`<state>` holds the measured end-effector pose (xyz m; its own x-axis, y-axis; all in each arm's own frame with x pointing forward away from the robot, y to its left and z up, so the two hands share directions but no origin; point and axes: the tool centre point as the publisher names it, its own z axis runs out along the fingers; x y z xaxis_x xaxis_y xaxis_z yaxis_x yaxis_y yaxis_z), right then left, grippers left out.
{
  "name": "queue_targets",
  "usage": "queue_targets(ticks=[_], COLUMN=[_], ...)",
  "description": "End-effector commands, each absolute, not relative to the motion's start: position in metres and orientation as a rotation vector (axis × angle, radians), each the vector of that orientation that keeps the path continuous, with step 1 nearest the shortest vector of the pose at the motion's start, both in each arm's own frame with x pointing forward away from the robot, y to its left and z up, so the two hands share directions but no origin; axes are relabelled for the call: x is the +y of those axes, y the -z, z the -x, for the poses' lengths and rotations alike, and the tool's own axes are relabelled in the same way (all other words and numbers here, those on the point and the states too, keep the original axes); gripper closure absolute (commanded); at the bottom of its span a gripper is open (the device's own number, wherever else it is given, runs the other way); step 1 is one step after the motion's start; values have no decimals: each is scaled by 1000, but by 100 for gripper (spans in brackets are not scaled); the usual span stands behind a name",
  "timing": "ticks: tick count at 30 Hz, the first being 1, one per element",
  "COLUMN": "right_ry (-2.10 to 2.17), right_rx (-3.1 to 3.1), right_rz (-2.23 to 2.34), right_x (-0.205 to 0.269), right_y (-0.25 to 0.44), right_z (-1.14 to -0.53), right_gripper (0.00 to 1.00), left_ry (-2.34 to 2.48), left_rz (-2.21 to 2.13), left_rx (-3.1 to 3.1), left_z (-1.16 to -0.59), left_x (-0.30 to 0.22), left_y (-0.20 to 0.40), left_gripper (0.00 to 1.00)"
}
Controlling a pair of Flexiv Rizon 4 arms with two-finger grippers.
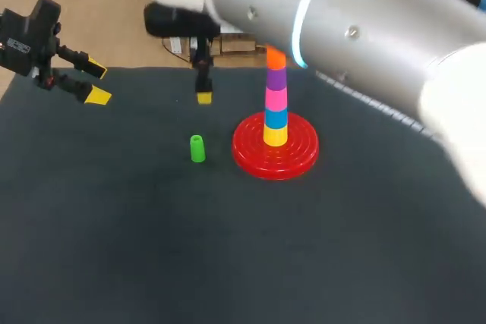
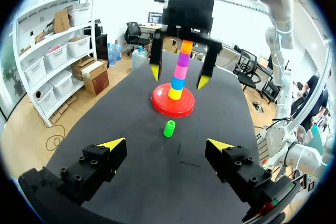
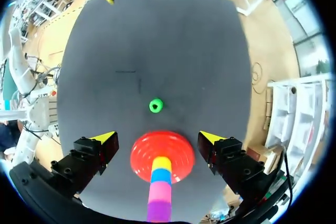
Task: Pick up and stack the cylinders on the red base in this order: pink,purple,orange,green
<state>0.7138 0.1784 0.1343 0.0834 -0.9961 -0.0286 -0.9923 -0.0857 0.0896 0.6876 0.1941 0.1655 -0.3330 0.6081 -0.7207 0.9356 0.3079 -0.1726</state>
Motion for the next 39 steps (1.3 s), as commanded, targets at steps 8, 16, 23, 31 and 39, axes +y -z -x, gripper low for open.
queue_targets(ticks=[8, 16, 23, 31, 39], right_ry=[113, 80, 115, 135, 135], right_rx=[-2051, -2098, -2129, -2157, -2163], right_rz=[-2215, -2198, -2170, -2153, -2153], right_x=[198, 195, 202, 202, 202], right_y=[-78, -48, -29, -28, -28], right_z=[-709, -700, -701, -704, -706], right_gripper=[0, 0, 0, 16, 54], left_ry=[798, 798, 798, 798, 798], left_rz=[-1364, -1364, -1364, -1364, -1364], left_rx=[2041, 2041, 2041, 2041, 2041], left_z=[-687, -687, -687, -687, -687], left_x=[194, 194, 194, 194, 194], left_y=[-164, -164, -164, -164, -164], left_gripper=[0, 0, 0, 0, 0])
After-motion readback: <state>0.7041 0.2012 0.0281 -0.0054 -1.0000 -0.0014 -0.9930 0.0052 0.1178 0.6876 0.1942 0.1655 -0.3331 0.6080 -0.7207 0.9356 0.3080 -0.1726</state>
